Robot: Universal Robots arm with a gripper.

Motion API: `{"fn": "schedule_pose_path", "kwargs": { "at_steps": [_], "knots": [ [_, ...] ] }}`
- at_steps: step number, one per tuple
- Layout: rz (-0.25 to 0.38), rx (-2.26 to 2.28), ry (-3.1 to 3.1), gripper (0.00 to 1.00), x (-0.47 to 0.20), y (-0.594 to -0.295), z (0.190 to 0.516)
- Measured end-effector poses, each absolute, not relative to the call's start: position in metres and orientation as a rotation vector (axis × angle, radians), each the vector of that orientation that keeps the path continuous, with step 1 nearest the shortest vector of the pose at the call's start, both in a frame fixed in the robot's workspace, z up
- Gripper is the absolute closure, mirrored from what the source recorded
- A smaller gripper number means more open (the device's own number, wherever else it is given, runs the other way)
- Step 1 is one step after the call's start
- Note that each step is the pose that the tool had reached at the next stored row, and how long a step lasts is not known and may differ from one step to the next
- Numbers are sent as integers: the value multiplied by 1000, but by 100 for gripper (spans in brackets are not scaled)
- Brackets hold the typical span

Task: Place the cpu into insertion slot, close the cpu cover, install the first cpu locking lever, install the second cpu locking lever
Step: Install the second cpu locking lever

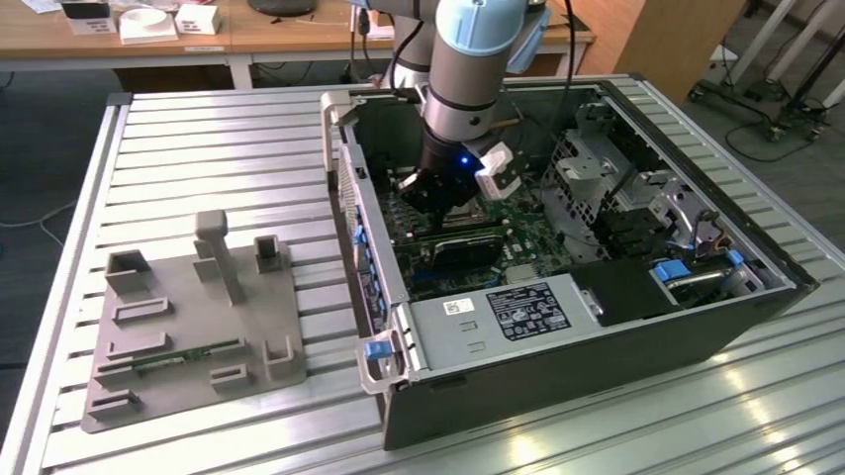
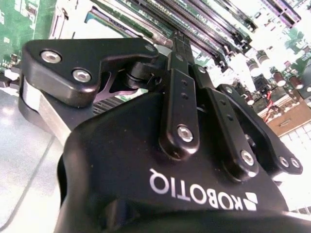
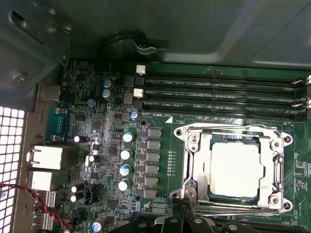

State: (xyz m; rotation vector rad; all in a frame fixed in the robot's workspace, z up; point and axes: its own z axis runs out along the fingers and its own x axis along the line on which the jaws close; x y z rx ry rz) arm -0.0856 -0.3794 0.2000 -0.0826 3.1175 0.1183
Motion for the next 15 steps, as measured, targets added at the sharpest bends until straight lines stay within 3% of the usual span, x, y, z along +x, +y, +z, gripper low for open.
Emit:
{"fn": "schedule_pose_path", "kwargs": {
  "at_steps": [11,15],
  "knots": [
    [138,-82,3117,90,-86,-378,196],
    [107,-82,3121,90,-86,-378,195]
  ]
}}
